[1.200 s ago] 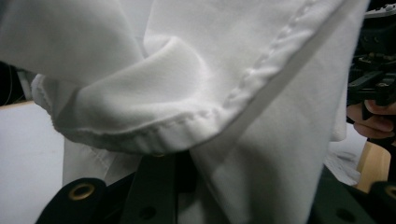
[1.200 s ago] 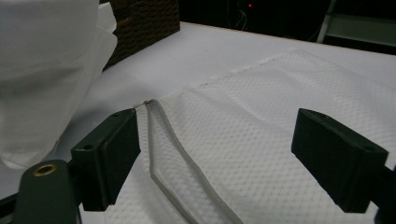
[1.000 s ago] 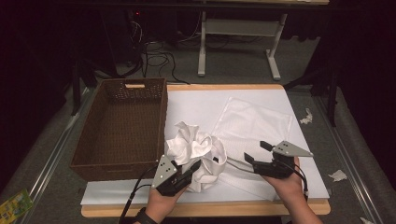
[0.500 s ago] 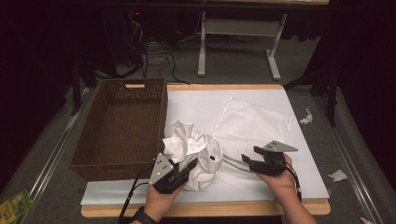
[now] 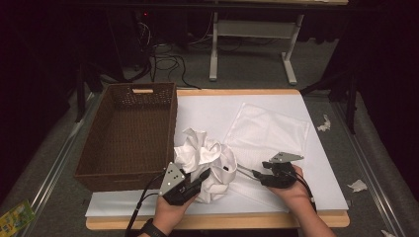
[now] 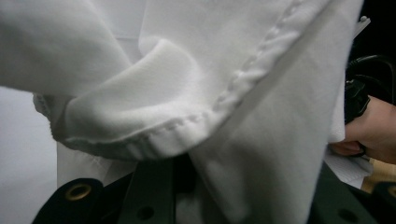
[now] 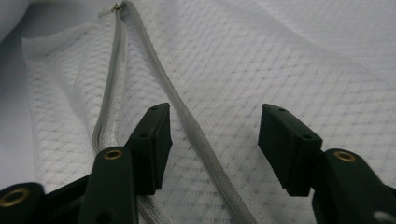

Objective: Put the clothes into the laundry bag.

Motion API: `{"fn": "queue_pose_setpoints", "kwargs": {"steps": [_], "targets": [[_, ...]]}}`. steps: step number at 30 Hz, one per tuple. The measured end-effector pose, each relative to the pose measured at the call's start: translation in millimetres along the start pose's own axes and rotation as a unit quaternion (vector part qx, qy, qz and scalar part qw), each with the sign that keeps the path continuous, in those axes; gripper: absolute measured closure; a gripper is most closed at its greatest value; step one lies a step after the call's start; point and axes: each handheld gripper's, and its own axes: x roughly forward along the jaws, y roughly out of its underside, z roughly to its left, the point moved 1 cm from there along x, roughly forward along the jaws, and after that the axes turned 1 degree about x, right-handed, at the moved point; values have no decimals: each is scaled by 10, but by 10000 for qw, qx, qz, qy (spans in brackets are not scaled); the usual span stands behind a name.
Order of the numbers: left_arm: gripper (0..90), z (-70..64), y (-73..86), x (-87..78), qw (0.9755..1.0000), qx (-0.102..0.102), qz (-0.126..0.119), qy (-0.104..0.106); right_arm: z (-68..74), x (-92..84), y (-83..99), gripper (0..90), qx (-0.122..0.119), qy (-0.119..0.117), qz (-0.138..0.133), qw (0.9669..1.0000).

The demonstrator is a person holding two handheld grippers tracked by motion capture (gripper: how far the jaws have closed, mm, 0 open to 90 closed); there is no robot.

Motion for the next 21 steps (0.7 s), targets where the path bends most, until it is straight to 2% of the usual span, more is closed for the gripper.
{"fn": "queue_pose_setpoints", "kwargs": {"steps": [1, 2, 3, 4, 9, 11, 16, 21], "targets": [[672, 10, -4, -4, 10000, -12, 1, 3, 16, 27, 9, 514, -42, -45, 114, 9999], [672, 10, -4, -4, 10000, -12, 1, 3, 16, 27, 9, 514, -42, -45, 114, 9999], [672, 13, -5, -5, 10000, -21, 4, -1, 26, 37, 11, 558, -133, 48, 130, 9998], [672, 15, -6, -5, 10000, -30, 4, -1, 26, 37, 11, 558, -133, 48, 130, 9998], [672, 10, -8, -6, 10000, -31, 11, 2, -31, 27, 4, 736, -48, 130, 102, 9999], [672, 9, -6, -4, 10000, -25, 19, 3, -51, 24, 2, 742, 38, 122, 73, 9999], [672, 12, -6, -1, 10000, -33, 30, -5, -102, -2, -5, 731, 62, 196, 1, 9998], [672, 19, -6, 3, 10000, -48, 21, -2, -140, -53, 23, 732, 149, 110, 23, 9998]]}}
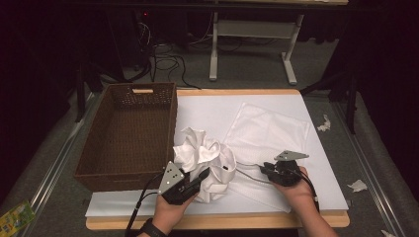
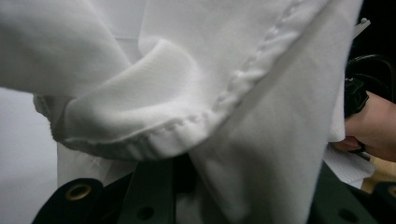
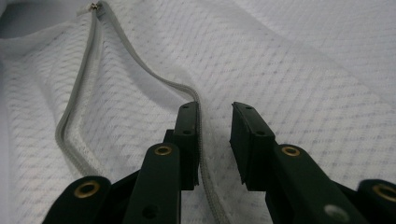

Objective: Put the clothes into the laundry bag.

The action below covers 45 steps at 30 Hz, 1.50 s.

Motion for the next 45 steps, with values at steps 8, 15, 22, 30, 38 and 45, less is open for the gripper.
{"fn": "queue_pose_setpoints", "kwargs": {"steps": [8, 15, 22, 30, 38, 45], "targets": [[673, -2, -11, -24, 10000, -13, -12, -19, 94, 61, -13, 777, -199, -66, 103, 9997], [673, -8, -24, -37, 10000, -31, -2, -58, 92, 88, -54, 894, -242, -55, 175, 9995], [673, -7, -40, -56, 10000, -35, -54, -74, 56, -18, -103, 898, -25, -142, -172, 9997], [676, -73, -101, -53, 9999, -4, -116, 83, 68, -140, -161, 899, 28, -196, -475, 9987], [684, -192, -307, -123, 9992, 183, -347, 97, 69, -243, -226, 900, 52, -301, -730, 9969], [685, -168, -505, -387, 9987, 397, -294, -157, 117, -267, -291, 900, 249, -565, -971, 9934]]}}
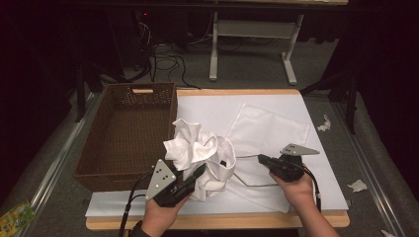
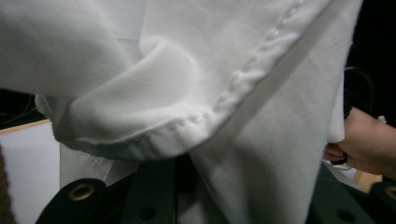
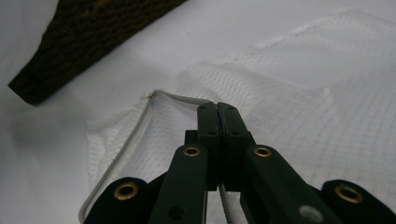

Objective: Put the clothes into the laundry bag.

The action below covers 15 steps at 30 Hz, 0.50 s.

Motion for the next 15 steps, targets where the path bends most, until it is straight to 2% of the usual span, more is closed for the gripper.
{"fn": "queue_pose_setpoints", "kwargs": {"steps": [1, 3, 4, 5, 7, 10, 11, 13, 15], "targets": [[685, 18, -1, -22, 10000, -1, 26, -44, 30, 10, -22, 900, 41, -46, -37, 10000], [685, 74, 30, -52, 9999, -76, 68, -124, 143, 46, -119, 900, -109, -11, -196, 9997], [685, 74, 30, -52, 9999, -76, 68, -124, 143, 46, -119, 900, -109, -11, -196, 9997], [685, 93, 69, -35, 9997, -197, 95, -102, 201, 38, -194, 900, -168, 11, -377, 9991], [685, 91, 94, -10, 9996, -228, 139, -61, 221, 23, -222, 900, -184, 27, -473, 9987], [685, 53, 146, 88, 9993, -259, 259, 63, 219, 10, -233, 900, -185, 58, -533, 9984], [685, 6, 188, 186, 9987, -271, 391, 182, 198, 18, -215, 900, -146, 70, -497, 9986], [685, -21, 211, 237, 9984, -249, 448, 227, 186, 21, -209, 900, -140, 74, -488, 9987], [685, -95, 283, 403, 9972, -245, 620, 329, 178, 11, -202, 900, -131, 74, -487, 9987]]}}
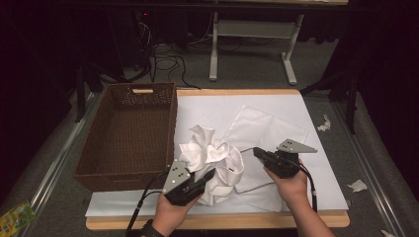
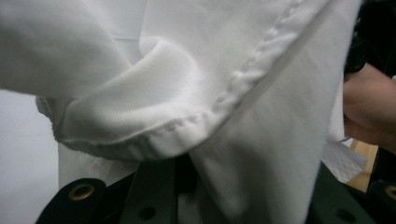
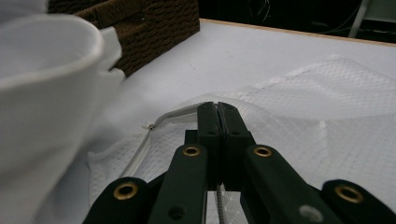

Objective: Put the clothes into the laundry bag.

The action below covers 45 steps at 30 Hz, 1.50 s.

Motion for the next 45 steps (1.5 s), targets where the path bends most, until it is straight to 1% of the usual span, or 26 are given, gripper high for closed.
{"fn": "queue_pose_setpoints", "kwargs": {"steps": [1, 2, 3, 5, 6, 7, 8, 9, 10, 11, 12, 13, 14, 17, 20, 23, 26, 27, 29, 31, 33, 34, 37, 40, 43, 45], "targets": [[685, 0, 0, 0, 10000, 0, 0, 0, 0, 0, 0, 900, 0, 0, 0, 10000], [685, -37, 39, 124, 9999, 8, 128, 65, 2, -7, 0, 900, -13, 2, -11, 10000], [685, -37, 39, 124, 9999, 8, 128, 65, 2, -7, 0, 900, -13, 2, -11, 10000], [684, -90, 84, 251, 9995, 69, 279, 134, 3, -19, 0, 900, -5, -14, -16, 10000], [684, -148, 127, 375, 9988, 159, 423, 188, -2, -31, -2, 900, -14, -14, -40, 10000], [684, -148, 127, 375, 9988, 159, 423, 188, -2, -31, -2, 900, -14, -14, -40, 10000], [685, -199, 171, 493, 9976, 269, 601, 210, -14, -49, -3, 900, 17, -17, -57, 10000], [685, -199, 171, 493, 9976, 269, 601, 210, -14, -49, -3, 900, 17, -17, -57, 10000], [684, -238, 222, 600, 9960, 343, 792, 244, -24, -61, -3, 900, 27, -19, -80, 10000], [684, -238, 222, 600, 9960, 343, 792, 244, -24, -61, -3, 900, 27, -19, -80, 10000], [684, -260, 268, 691, 9945, 374, 945, 262, -29, -78, -3, 900, 28, -20, -88, 10000], [684, -260, 268, 691, 9945, 374, 945, 262, -29, -78, -3, 900, 28, -20, -88, 10000], [683, -266, 303, 772, 9928, 362, 1113, 267, -30, -95, -6, 900, 26, -30, -122, 9999], [682, -274, 330, 836, 9917, 377, 1198, 283, -32, -115, -13, 900, 12, -44, -169, 9998], [678, -281, 378, 932, 9887, 441, 1397, 317, -35, -171, -37, 900, 44, -77, -290, 9995], [669, -281, 405, 961, 9881, 438, 1430, 355, -29, -204, -51, 900, 63, -103, -347, 9993], [594, -273, 415, 963, 9886, 360, 1406, 408, -6, -212, -52, 900, 38, -133, -378, 9992], [594, -264, 412, 945, 9895, 270, 1333, 494, -6, -212, -52, 900, 38, -133, -378, 9992], [494, -250, 406, 887, 9908, 190, 1192, 607, 5, -209, -43, 900, 1, -127, -373, 9992], [410, -240, 396, 802, 9931, 208, 966, 632, 14, -212, -27, 900, -10, -122, -367, 9993], [368, -226, 384, 727, 9949, 178, 781, 611, 19, -216, -10, 900, -20, -113, -341, 9994], [320, -213, 370, 653, 9965, 127, 589, 578, 26, -219, 11, 900, -11, -93, -318, 9995], [261, -211, 333, 597, 9973, 172, 460, 541, 30, -228, 28, 900, -23, -67, -287, 9996], [228, -193, 277, 529, 9983, 75, 279, 512, 29, -242, 43, 899, -4, -35, -268, 9996], [163, -186, 260, 508, 9985, 41, 224, 504, 27, -253, 55, 899, 32, -27, -252, 9997], [154, -180, 250, 511, 9987, -3, 197, 474, 30, -255, 58, 899, 22, -30, -255, 9997]]}}
